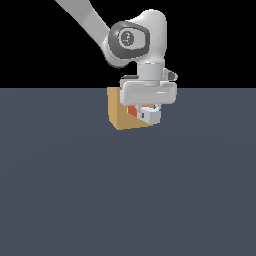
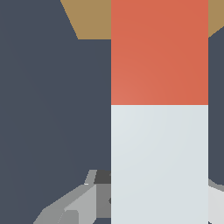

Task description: Insert the peg into the horizontal hole in a box.

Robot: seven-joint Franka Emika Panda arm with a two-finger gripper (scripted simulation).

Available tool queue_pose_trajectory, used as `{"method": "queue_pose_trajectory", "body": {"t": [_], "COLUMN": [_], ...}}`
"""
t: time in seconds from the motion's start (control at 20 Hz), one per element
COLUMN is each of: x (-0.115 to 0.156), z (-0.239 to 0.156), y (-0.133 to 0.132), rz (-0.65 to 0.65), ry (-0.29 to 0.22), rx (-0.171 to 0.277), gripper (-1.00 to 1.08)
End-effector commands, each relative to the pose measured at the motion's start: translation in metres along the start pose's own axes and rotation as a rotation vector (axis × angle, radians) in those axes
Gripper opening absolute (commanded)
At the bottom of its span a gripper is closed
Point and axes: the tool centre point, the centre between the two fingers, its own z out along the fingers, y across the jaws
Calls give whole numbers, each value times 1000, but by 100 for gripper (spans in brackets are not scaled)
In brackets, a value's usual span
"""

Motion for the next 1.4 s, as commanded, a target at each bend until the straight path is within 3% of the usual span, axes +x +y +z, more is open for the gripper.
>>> {"method": "queue_pose_trajectory", "body": {"t": [0.0, 0.35, 0.95, 1.35], "x": [0, 16, 101, 106], "z": [-3, -1, -3, -3], "y": [1, -1, -1, 1], "rz": [0, 0, 0, 0], "ry": [0, 0, 0, 0], "rx": [-5, -1, -5, -5], "gripper": [-100, -100, -100, -100]}}
